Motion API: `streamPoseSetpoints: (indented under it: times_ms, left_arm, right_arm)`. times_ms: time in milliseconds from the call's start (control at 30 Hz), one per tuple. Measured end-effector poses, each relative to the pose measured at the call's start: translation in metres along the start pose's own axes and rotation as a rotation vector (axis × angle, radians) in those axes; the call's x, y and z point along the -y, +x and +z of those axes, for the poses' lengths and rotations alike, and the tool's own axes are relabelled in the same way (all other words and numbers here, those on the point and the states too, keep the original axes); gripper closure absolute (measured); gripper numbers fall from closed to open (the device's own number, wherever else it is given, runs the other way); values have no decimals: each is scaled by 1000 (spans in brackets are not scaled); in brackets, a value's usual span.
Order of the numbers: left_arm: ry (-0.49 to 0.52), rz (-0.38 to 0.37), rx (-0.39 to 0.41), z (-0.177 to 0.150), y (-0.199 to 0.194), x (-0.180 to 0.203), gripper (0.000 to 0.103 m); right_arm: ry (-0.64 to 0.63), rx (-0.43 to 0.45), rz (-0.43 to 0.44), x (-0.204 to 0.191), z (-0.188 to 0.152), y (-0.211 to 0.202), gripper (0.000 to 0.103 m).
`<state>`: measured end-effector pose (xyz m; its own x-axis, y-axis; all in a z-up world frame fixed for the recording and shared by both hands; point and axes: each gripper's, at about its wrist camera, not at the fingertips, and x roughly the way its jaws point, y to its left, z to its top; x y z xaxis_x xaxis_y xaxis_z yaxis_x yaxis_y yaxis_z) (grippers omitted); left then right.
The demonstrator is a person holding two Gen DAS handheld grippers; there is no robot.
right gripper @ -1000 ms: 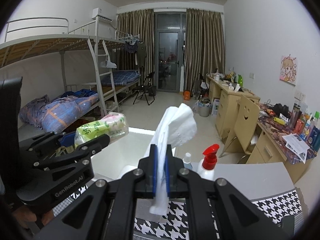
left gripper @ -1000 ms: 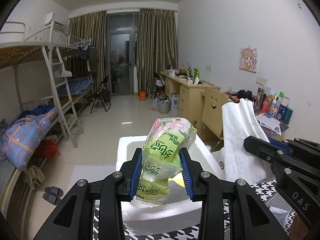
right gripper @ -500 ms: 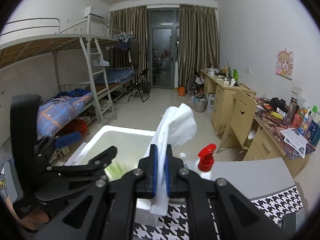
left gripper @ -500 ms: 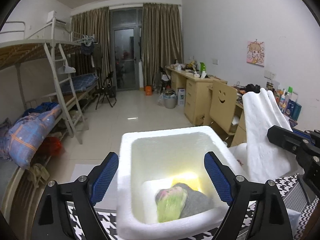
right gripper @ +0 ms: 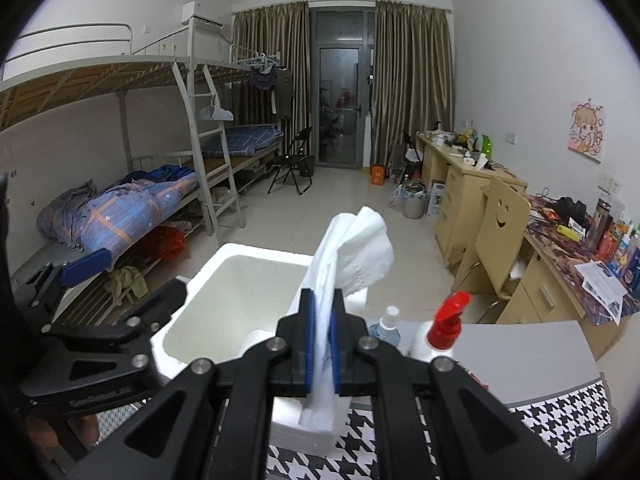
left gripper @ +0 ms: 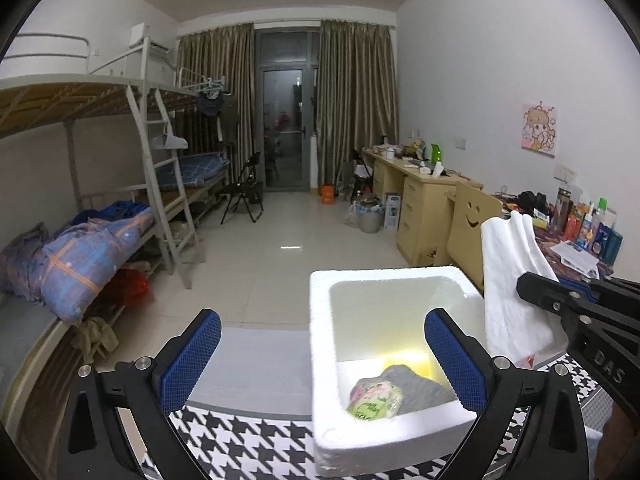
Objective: Organize soft objects
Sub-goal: 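Lower the white tissues into the foam box and open the right gripper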
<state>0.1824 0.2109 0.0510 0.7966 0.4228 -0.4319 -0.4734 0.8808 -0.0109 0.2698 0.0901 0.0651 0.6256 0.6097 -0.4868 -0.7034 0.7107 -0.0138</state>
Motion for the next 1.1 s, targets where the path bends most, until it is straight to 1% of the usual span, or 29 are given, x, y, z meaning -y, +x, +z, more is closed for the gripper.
streamPoseSetpoints:
  times_ms: [33, 167, 300, 467, 633, 700, 767, 800, 833, 867, 967, 1100]
  left_arm:
    - [-1, 6, 0, -1, -1, -2, 1]
    - [-17, 78, 22, -5, -8, -10, 1]
    - [-13, 67, 20, -8, -10, -14, 1]
    - [-4, 73, 31, -10, -11, -19, 1]
    - [-17, 68, 30, -11, -11, -24, 1]
    - [-28, 70, 33, -11, -13, -28, 1]
    - [-36, 71, 33, -12, -14, -30, 1]
    - [-41, 73, 35, -12, -14, -30, 1]
    - [-43, 74, 34, -12, -14, -31, 1]
    - [-45, 75, 32, -13, -14, -32, 1]
    - [-50, 72, 23, -14, -13, -33, 1]
    - [-47, 63, 16, -15, -15, -32, 1]
  right_arm:
    - [2, -2, 1, -1, 0, 1, 93]
    - [-9, -18, 10, -5, 1, 10, 93]
    - [-15, -36, 18, -7, 0, 19, 93]
    - [-17, -55, 32, -11, 1, 27, 93]
    - [-23, -85, 41, -15, 0, 34, 92]
    - [-18, -109, 45, -17, 0, 40, 81]
    - [-10, -121, 59, -17, -1, 44, 56]
    - [-8, -121, 63, -17, -1, 45, 50]
    - [-6, -117, 59, -17, -2, 45, 41]
    - [-9, -114, 55, -17, -3, 45, 37]
    - [-21, -120, 51, -19, -4, 44, 37]
    - [-24, -106, 48, -18, -4, 34, 37]
